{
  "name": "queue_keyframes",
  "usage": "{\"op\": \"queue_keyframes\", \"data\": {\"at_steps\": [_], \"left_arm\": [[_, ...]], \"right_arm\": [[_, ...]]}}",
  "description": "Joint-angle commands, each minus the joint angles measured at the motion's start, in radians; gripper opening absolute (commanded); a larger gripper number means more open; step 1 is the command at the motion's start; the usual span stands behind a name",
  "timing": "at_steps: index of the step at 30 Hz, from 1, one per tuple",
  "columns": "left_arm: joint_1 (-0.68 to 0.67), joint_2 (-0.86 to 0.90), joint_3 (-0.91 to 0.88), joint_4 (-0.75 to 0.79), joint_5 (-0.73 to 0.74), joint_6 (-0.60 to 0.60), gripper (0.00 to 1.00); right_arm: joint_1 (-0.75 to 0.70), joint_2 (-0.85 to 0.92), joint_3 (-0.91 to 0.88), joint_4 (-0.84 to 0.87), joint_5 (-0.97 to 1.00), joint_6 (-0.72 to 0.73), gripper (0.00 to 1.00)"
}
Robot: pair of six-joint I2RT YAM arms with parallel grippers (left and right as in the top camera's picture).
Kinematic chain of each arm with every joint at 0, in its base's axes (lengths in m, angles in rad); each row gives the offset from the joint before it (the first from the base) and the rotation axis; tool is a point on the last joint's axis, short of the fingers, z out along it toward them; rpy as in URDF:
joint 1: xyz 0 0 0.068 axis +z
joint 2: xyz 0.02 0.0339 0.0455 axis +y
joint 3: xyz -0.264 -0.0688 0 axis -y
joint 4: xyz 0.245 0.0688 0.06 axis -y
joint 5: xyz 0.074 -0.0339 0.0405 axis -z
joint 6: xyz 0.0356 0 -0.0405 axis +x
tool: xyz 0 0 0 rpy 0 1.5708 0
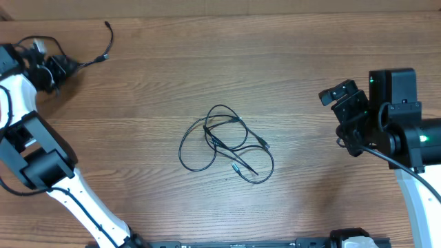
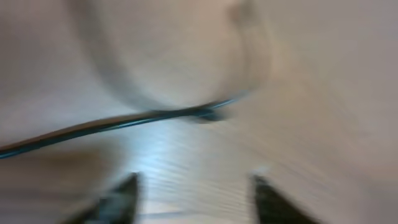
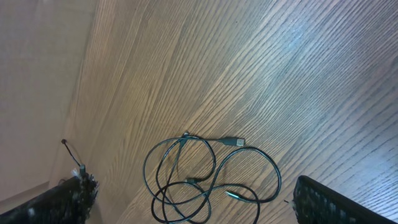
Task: Untangle cables
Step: 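Lay the cable down at the far left and open the left gripper, then move the left gripper back over the remaining cable tangle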
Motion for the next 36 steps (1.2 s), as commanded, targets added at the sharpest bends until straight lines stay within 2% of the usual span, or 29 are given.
{"op": "queue_keyframes", "data": {"at_steps": [1,2,4,8,10,16,22,24,26,31,33,36], "left_arm": [[-0.071,-0.137,0.053,-0.010,0.397,-0.070,0.92],[-0.119,-0.141,0.053,-0.061,0.483,-0.069,1.00],[-0.178,-0.140,0.052,-0.176,0.490,-0.057,0.98],[-0.323,-0.140,0.052,-0.465,0.370,0.107,1.00],[-0.392,-0.140,0.052,-0.561,0.305,0.135,1.00],[-0.596,-0.158,0.057,-0.668,0.114,0.144,1.00],[-0.660,-0.277,0.088,-0.826,-0.079,0.062,1.00],[-0.667,-0.341,0.088,-0.872,-0.158,0.006,1.00],[-0.682,-0.427,0.088,-0.932,-0.248,-0.101,1.00],[-0.725,-0.511,0.088,-1.007,-0.295,-0.132,1.00],[-0.769,-0.517,0.086,-1.086,-0.295,-0.180,1.00],[-0.838,-0.516,0.054,-1.091,-0.305,-0.224,1.00]], "right_arm": [[-0.003,-0.001,0.007,0.000,0.015,-0.004,1.00],[-0.003,-0.001,0.007,0.000,0.015,-0.004,1.00],[-0.003,-0.001,0.007,0.000,0.015,-0.004,1.00],[-0.003,-0.001,0.007,0.000,0.015,-0.004,1.00],[-0.003,-0.001,0.007,0.000,0.015,-0.004,1.00],[-0.003,-0.001,0.007,0.000,0.015,-0.004,1.00],[-0.003,-0.001,0.007,0.000,0.015,-0.004,1.00],[-0.003,-0.001,0.007,0.000,0.015,-0.004,1.00],[-0.003,-0.001,0.007,0.000,0.015,-0.004,1.00],[-0.003,-0.001,0.007,0.000,0.015,-0.004,1.00],[-0.003,-0.001,0.007,0.001,0.014,-0.002,1.00],[-0.003,-0.001,0.007,0.058,0.014,0.003,1.00]]}}
